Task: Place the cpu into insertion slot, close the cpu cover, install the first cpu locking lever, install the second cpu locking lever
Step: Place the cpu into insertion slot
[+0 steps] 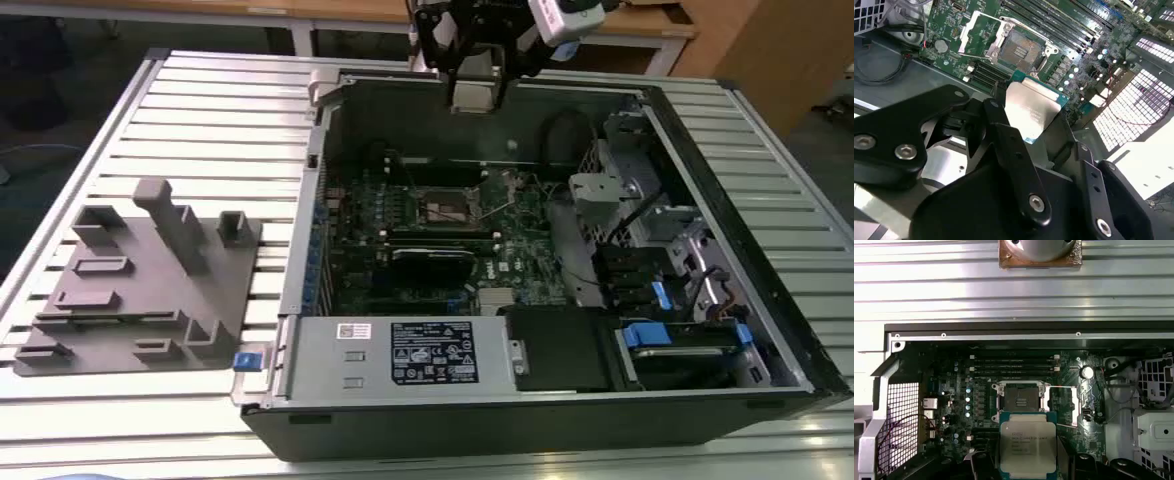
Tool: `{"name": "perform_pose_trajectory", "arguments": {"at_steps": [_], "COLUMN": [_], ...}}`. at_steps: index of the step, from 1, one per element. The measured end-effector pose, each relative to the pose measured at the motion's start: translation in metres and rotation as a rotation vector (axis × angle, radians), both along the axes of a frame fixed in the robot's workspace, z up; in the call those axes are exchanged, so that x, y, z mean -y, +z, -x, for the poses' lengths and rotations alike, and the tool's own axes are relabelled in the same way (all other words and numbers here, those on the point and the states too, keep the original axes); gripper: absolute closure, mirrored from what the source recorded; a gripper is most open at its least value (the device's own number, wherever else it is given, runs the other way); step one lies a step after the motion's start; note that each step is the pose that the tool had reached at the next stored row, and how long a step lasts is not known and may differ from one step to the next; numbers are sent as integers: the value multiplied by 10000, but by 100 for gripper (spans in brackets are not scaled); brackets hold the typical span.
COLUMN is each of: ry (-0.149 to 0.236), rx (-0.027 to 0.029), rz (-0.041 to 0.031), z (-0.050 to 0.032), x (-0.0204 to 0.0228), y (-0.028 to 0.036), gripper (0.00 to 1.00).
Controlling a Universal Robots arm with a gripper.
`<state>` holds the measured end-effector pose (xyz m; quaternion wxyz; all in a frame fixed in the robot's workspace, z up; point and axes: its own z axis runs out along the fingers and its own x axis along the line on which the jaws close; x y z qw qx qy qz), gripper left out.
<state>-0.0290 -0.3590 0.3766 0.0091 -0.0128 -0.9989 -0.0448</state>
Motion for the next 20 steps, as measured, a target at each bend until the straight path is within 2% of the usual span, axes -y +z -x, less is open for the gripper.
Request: {"name": "perform_pose_trajectory", "arguments": {"at_steps": [10,16,20], "ry": [0,0,0], "rx": [1,0,0], "rz": [-1,0,2], "z": [0,0,0], "x": [0,0,0], "y": [-3,-53,-57], "gripper": [46,46,46]}}
